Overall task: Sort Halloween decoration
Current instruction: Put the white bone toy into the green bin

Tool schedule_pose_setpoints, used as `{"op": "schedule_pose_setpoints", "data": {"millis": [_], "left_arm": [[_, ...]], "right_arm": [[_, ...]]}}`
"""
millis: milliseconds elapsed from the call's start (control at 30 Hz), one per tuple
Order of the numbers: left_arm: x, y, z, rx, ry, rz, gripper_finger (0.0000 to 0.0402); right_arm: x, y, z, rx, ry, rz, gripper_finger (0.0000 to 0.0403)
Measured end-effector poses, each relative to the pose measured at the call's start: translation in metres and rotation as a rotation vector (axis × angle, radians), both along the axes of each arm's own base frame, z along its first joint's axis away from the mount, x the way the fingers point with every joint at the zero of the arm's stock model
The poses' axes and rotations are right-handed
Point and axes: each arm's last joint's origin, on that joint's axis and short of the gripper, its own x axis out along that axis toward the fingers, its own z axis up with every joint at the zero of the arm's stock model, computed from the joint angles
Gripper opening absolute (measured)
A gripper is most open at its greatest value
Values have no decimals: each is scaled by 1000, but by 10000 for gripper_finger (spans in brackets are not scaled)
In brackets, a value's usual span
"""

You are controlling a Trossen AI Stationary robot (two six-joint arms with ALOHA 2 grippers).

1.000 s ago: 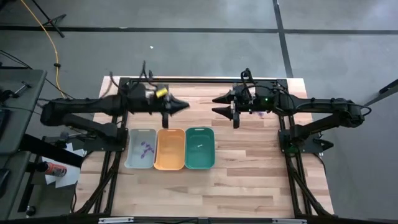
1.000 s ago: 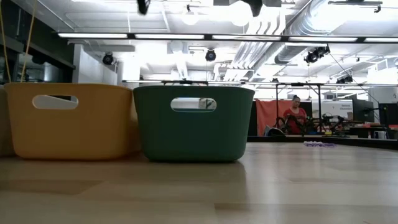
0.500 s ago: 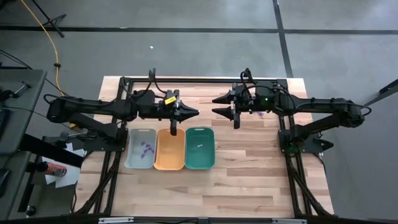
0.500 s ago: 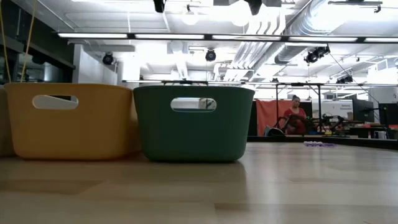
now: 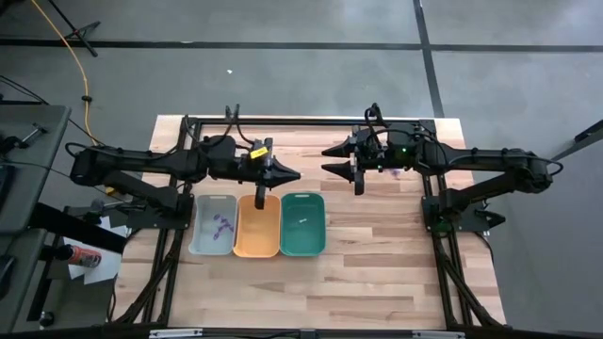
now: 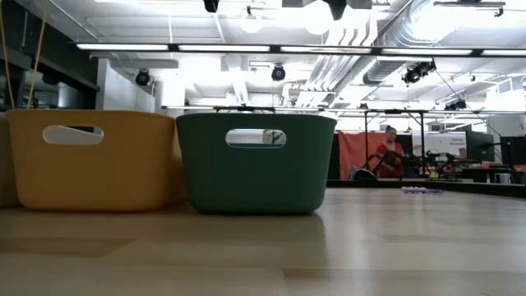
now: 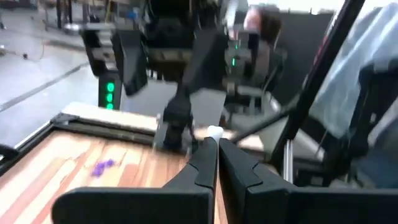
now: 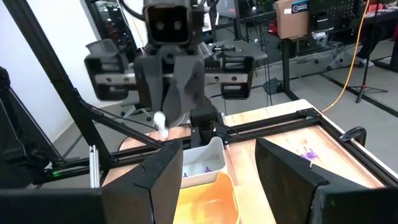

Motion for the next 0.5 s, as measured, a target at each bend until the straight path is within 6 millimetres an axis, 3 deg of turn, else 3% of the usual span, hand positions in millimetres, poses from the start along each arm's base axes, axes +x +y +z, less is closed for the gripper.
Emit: {"op": "schedule_pose_setpoints", "data": {"millis": [100,267,500], "left_arm": [[11,1,-2,63,138,-8,0],[42,1,-25,183,413,-57,0],[75,-1,-103,211,787,-126,0]], "right_arm": [[-3,-1,1,1,12,-5,197],[-12,-5,6,-35,5,-26,197],[-19,-14,10,-51,-8,-79,197]]}}
